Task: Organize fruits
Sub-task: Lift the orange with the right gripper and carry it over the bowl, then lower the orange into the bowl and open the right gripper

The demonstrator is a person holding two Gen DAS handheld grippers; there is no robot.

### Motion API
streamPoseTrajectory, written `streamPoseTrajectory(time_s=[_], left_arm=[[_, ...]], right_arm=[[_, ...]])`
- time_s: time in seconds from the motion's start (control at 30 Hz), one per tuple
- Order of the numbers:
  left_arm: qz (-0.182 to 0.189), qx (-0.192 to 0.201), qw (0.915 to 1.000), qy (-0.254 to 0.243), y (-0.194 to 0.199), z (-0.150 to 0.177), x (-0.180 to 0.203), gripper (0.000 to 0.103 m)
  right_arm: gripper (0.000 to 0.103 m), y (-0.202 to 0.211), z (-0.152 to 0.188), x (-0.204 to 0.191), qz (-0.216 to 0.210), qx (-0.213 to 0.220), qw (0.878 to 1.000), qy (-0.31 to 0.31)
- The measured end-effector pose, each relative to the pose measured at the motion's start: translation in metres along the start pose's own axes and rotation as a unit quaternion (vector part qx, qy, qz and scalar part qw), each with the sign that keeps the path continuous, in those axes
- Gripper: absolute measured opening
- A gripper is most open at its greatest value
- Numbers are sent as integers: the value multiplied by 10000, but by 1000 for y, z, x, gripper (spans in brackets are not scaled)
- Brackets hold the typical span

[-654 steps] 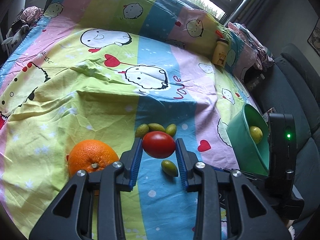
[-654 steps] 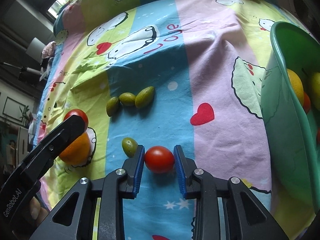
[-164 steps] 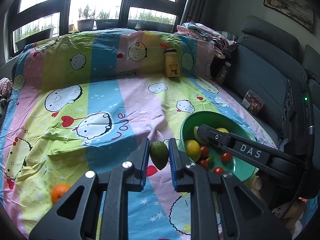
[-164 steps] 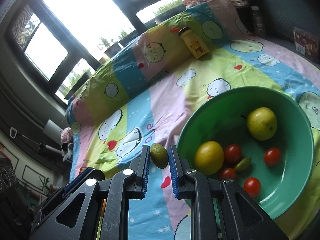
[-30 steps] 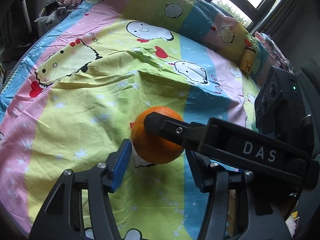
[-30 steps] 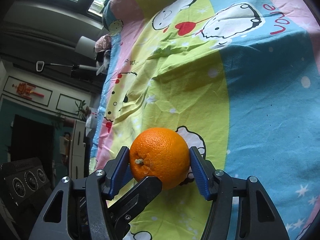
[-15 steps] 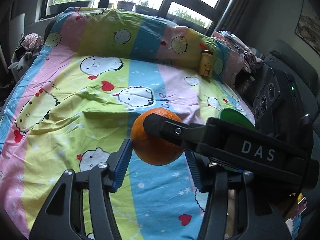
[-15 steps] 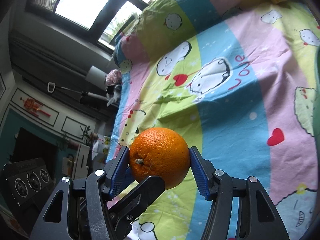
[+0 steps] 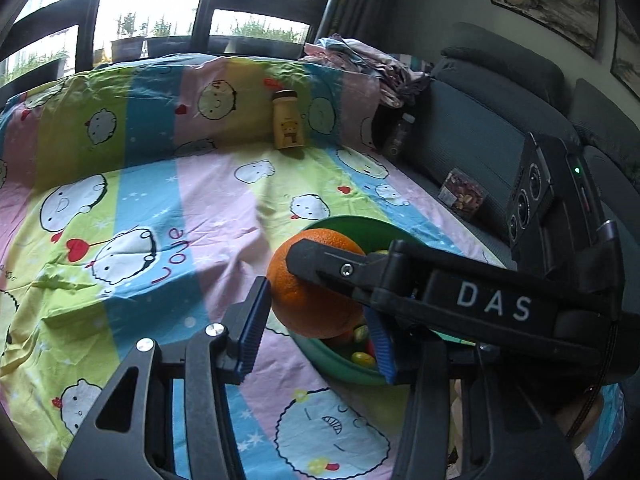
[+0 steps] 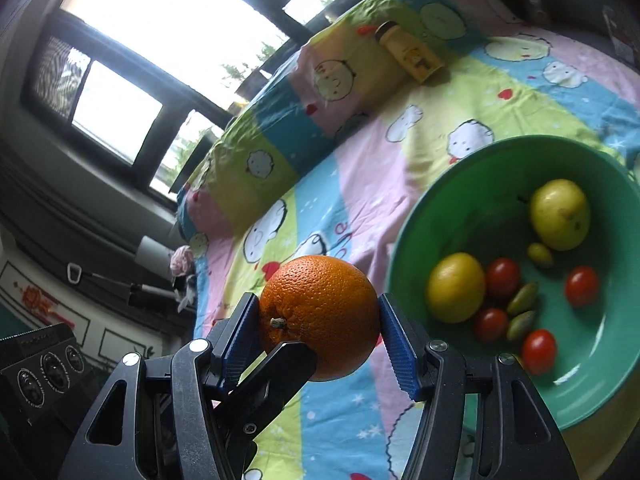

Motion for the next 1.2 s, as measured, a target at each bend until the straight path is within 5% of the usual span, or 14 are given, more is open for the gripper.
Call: streamPoseTrajectory(time_s=[0.4, 0.67, 0.9, 1.2], left_arm=[[690, -425, 9964, -240, -52, -14, 29, 46], [699, -728, 9949, -76, -73, -13, 29, 48], [245, -407, 9988, -68, -51, -15, 28, 80], [-137, -199, 9997, -59, -23, -13, 27, 96]], right_arm=[[63, 25, -7, 59, 540, 246, 9957, -717], [63, 20, -8, 75, 1113, 159, 9880, -1056], [65, 43, -3, 65, 1223, 640, 9861, -923], [79, 61, 0, 54, 1727, 1004, 9768, -772]])
Point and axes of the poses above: each gripper's, at about its wrist camera, not at the fingertips, and y roughly against the way its jaws point, x to its right, z to its underside, the point moved 1 cm from there along -y, roughly the way its jaws point, and after that the axes turned 14 degrees about -x, right-handed, at the moved point
